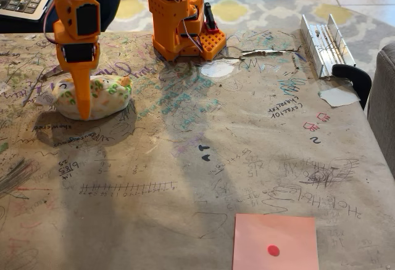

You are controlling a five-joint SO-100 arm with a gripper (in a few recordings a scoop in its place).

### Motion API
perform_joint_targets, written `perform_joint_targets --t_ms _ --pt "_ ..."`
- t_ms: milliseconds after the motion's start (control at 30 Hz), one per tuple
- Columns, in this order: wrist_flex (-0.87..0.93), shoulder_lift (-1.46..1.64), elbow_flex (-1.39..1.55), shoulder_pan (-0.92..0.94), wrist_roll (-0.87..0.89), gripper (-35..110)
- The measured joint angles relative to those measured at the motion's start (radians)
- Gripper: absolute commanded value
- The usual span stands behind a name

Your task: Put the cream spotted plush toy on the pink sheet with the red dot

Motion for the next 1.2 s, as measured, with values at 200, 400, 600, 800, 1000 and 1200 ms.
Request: perform_joint_targets --t_ms 200,400,600,800,1000,1200 --pt "0.052 -0.031 -0.069 -0.023 0.014 0" --pt "0.144 0.011 -0.081 -0.089 0.084 0" --pt "0.089 0.382 0.095 -0.357 0.397 0" --pt "0.193 0.946 0.176 -0.739 0.729 0" --pt "0.35 1.289 0.037 -0.942 0.948 0" --pt "0.396 1.471 -0.11 -0.973 1.046 0"
